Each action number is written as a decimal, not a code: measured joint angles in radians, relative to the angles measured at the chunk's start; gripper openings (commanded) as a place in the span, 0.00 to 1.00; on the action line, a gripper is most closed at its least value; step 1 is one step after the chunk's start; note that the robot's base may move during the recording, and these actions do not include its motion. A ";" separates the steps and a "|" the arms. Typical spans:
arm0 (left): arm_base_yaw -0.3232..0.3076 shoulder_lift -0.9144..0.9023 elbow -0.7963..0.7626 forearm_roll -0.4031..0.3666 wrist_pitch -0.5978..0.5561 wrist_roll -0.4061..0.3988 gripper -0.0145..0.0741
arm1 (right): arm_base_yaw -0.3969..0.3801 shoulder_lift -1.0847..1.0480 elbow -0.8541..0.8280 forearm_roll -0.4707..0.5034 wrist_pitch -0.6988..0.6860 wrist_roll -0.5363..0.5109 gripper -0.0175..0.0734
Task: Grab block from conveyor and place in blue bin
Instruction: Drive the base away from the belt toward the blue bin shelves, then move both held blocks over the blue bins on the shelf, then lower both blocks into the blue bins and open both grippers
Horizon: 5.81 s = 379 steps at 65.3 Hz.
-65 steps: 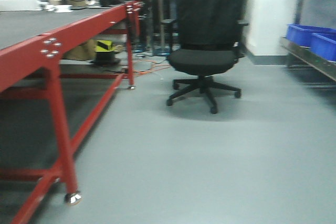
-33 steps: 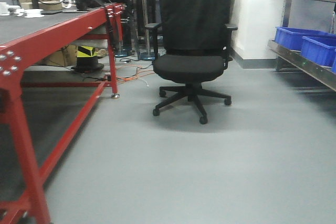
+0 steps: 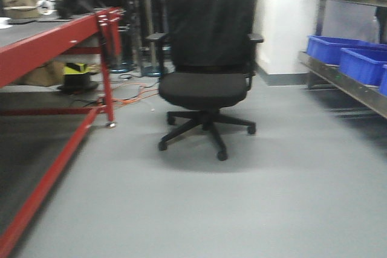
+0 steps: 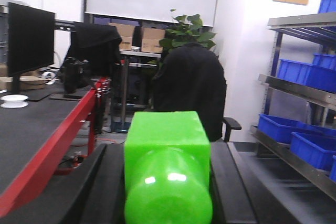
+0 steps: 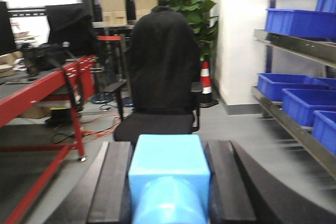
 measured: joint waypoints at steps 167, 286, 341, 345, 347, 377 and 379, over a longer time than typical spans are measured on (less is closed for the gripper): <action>0.000 -0.003 0.002 0.000 0.000 0.000 0.04 | 0.000 0.000 0.000 0.000 0.000 0.000 0.02; -0.046 0.107 -0.116 0.002 0.109 0.044 0.04 | 0.065 0.111 -0.097 -0.002 0.008 -0.134 0.02; -0.444 1.013 -0.788 -0.029 0.126 0.182 0.05 | 0.405 0.897 -0.646 -0.006 -0.093 -0.158 0.02; -0.444 1.065 -0.821 -0.054 0.126 0.182 0.12 | 0.410 0.938 -0.664 -0.006 -0.096 -0.158 0.02; -0.444 1.085 -0.833 -0.063 0.126 0.182 0.16 | 0.410 0.953 -0.672 -0.006 -0.096 -0.158 0.03; -0.446 1.159 -0.853 -0.132 0.130 0.182 0.51 | 0.413 1.026 -0.686 0.058 -0.120 -0.158 0.59; -0.446 1.159 -0.853 -0.132 0.130 0.182 0.43 | 0.413 1.026 -0.686 0.067 -0.125 -0.158 0.53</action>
